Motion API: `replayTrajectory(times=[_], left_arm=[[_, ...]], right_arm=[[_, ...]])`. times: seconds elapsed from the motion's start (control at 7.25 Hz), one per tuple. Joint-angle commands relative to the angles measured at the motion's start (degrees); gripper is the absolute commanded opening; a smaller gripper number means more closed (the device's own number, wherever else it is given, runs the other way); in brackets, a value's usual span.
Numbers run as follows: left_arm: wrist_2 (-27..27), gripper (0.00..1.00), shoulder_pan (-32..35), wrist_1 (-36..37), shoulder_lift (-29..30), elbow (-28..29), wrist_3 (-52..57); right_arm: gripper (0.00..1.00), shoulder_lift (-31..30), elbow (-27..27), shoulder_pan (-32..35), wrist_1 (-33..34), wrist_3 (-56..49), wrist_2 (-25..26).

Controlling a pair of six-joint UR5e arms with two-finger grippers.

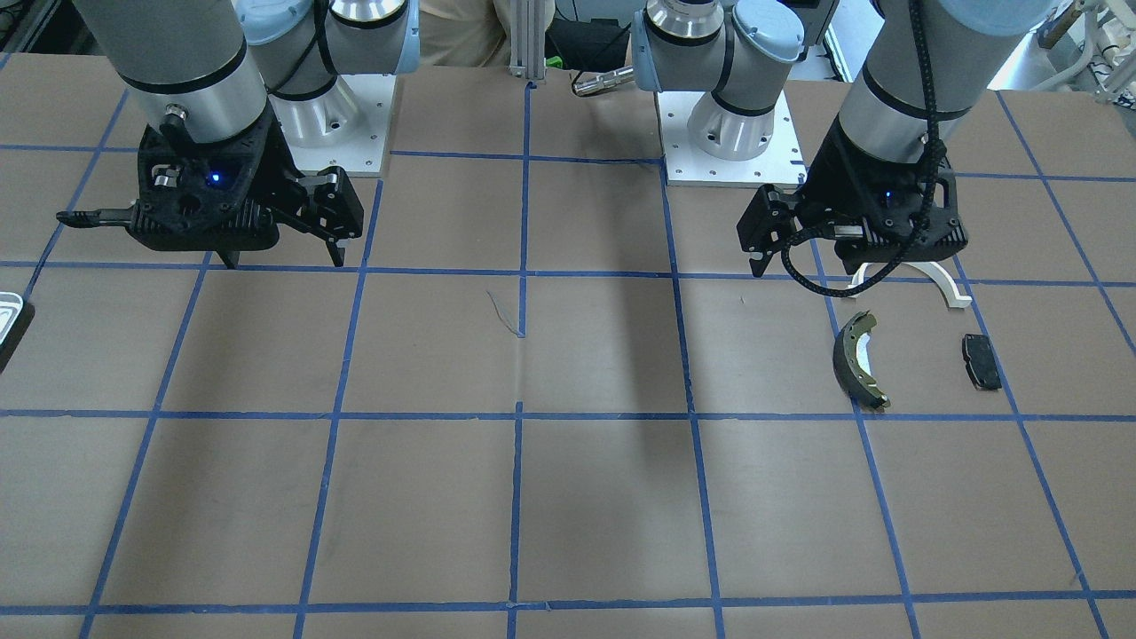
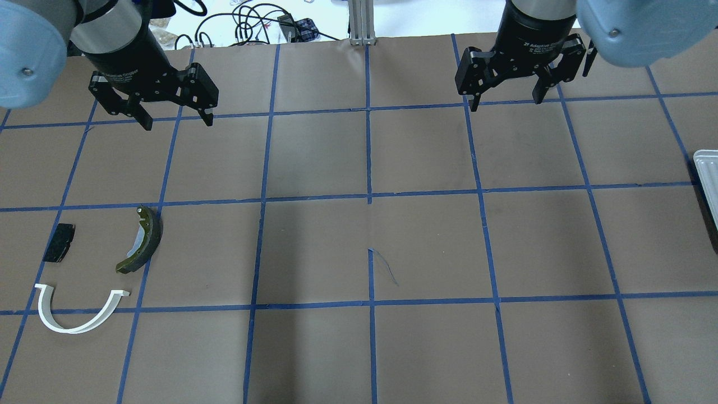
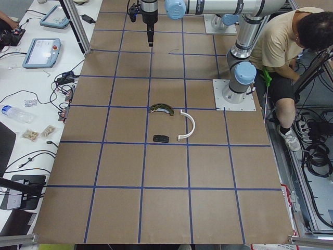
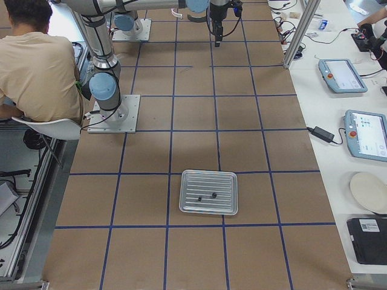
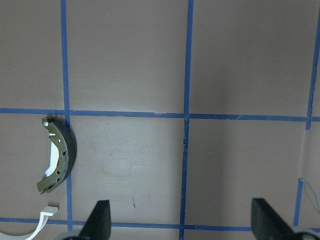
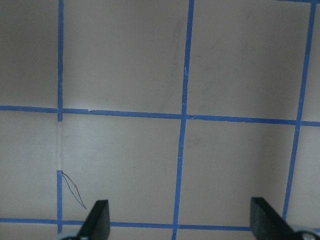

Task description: Place bearing gear from tray to pile

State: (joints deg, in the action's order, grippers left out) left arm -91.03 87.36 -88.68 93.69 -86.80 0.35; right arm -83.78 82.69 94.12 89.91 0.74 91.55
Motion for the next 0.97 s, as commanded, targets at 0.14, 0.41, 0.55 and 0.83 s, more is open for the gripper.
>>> replayTrajectory(times=[0.14,0.41,0.55,0.83], left_arm=[[-0.2,1.00,-0.1,0.2,0.0,0.0,0.0],[0.1,1.00,0.0,0.2,0.0,0.0,0.0],[0.0,1.00,0.0,0.2,0.0,0.0,0.0],[-0.1,1.00,0.0,0.2,0.0,0.0,0.0]], right_arm=[[1.00,0.2,-2.1,-6.7,0.0,-4.9,0.1],[1.00,0.9,-2.7,-15.1,-0.7,-11.7,0.1],[1.00,3.7,-2.0,-21.1,-0.1,-20.8,-0.1],[1.00,10.2,-2.5,-32.7,9.0,-35.4,0.0]])
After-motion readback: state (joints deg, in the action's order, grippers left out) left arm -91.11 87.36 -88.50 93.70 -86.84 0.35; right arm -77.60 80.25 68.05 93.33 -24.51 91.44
